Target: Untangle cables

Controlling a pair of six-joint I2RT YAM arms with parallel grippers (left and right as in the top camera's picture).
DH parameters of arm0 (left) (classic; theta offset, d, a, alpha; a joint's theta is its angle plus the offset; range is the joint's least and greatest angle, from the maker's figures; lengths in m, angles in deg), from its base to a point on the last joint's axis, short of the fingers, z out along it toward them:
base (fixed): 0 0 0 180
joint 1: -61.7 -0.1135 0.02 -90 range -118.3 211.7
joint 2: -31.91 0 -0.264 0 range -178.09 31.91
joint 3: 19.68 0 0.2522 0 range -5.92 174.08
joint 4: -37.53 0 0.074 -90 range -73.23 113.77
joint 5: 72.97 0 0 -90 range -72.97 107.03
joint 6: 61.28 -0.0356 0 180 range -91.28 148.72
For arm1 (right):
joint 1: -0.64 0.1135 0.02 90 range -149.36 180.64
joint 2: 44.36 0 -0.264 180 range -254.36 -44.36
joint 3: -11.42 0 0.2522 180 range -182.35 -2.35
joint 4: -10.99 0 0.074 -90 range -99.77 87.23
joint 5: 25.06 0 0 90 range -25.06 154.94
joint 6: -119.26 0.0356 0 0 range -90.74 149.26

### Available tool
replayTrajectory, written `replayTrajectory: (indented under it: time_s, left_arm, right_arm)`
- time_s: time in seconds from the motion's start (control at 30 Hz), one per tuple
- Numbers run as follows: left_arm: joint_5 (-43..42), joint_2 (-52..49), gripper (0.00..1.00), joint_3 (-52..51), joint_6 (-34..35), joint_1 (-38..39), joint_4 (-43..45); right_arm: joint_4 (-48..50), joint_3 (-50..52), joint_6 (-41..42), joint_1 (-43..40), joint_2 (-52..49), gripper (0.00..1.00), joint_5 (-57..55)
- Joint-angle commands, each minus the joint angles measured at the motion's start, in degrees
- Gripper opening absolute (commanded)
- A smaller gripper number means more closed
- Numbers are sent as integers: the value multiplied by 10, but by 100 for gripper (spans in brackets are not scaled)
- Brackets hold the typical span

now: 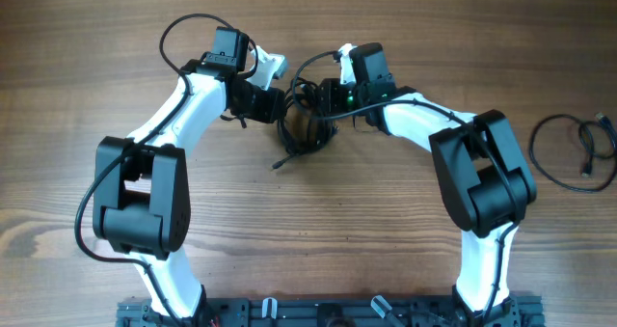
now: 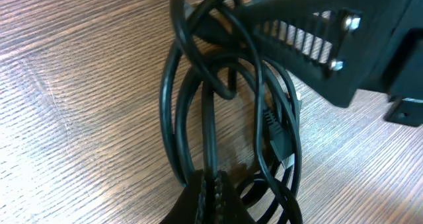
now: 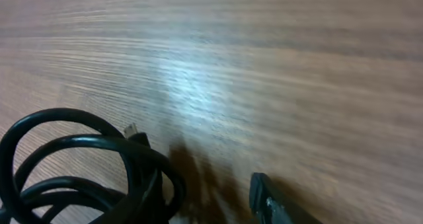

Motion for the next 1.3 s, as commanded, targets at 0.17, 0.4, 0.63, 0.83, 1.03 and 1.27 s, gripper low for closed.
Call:
replayTrajectory:
  time_s: [0.17,0.4,0.63,0.83,1.03,1.27]
  left_arm:
    - [-12,-7,4,-4,-12,4,4]
    - [-12,-7,4,-4,-12,4,6]
    - [-12,-7,4,-4,-12,4,6]
    - [-12,-7,4,-4,-12,4,6]
    - [-12,-7,4,-4,-12,4,7]
    - [29,-7,4,-4,-11,4,8]
  right_arm:
    - [70,2,-104,27,-23,44,18]
    - [90,2,-105,30,-53,44,-16]
    - [92,2,-103,30,-55,23,-94]
    - [15,2,-48,26,-30,4,-271]
    - [-109,2,-43,22,76,4,-325]
    - [-168,2,-43,22,152,4,-244]
